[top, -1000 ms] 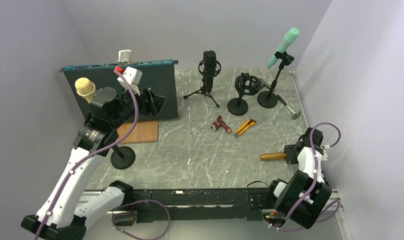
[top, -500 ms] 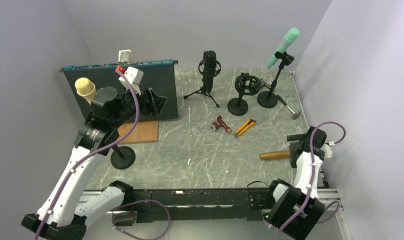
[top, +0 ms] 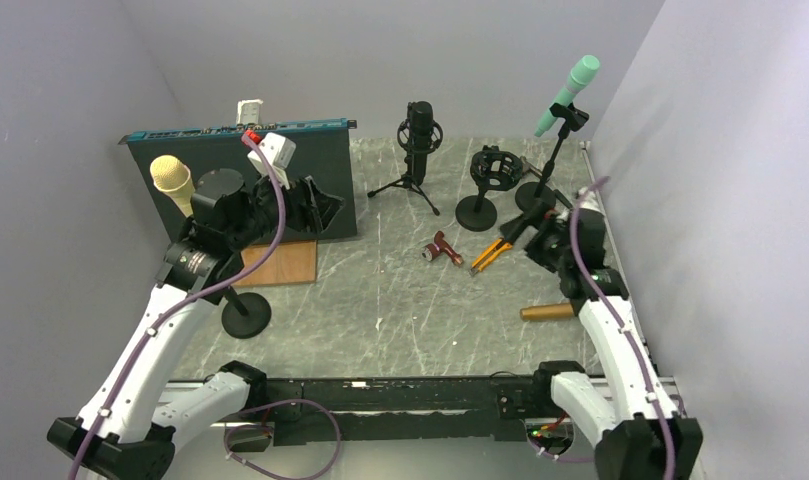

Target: Remove the microphone from the stand

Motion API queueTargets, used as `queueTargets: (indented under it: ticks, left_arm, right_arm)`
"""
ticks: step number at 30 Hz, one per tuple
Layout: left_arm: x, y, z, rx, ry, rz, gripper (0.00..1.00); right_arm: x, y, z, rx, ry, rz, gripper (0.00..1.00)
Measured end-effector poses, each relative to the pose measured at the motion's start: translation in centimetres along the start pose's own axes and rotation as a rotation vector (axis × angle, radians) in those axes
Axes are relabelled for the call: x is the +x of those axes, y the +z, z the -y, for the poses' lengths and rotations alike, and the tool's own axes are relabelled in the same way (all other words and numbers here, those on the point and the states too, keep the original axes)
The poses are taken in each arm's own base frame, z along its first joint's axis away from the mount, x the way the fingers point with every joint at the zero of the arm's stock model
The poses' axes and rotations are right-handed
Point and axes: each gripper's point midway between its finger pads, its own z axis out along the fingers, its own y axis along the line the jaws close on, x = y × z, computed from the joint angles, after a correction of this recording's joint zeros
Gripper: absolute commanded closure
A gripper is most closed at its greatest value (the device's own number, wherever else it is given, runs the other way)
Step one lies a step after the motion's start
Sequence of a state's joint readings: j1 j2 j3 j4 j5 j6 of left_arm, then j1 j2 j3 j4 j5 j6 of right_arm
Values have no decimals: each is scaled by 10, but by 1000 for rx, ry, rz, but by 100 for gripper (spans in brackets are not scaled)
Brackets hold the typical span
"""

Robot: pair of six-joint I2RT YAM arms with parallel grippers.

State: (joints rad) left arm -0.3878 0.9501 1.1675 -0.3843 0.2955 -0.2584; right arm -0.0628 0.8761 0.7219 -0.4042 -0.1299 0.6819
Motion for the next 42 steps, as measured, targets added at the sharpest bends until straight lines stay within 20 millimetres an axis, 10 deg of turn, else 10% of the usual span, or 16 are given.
queueTargets:
  ticks: [8,21,42]
  left_arm:
    - [6,6,2,25,-13,-28,26]
    - [7,6,6,41,-24,-32,26]
    - [7,6,7,50,-25,-34,26]
  right_arm:
    - [22,6,-85,-233,-239,-41,0]
    - [-44,43,-98,-80,-116,189,19]
    - [-70,30,-112,-135,-70,314,27]
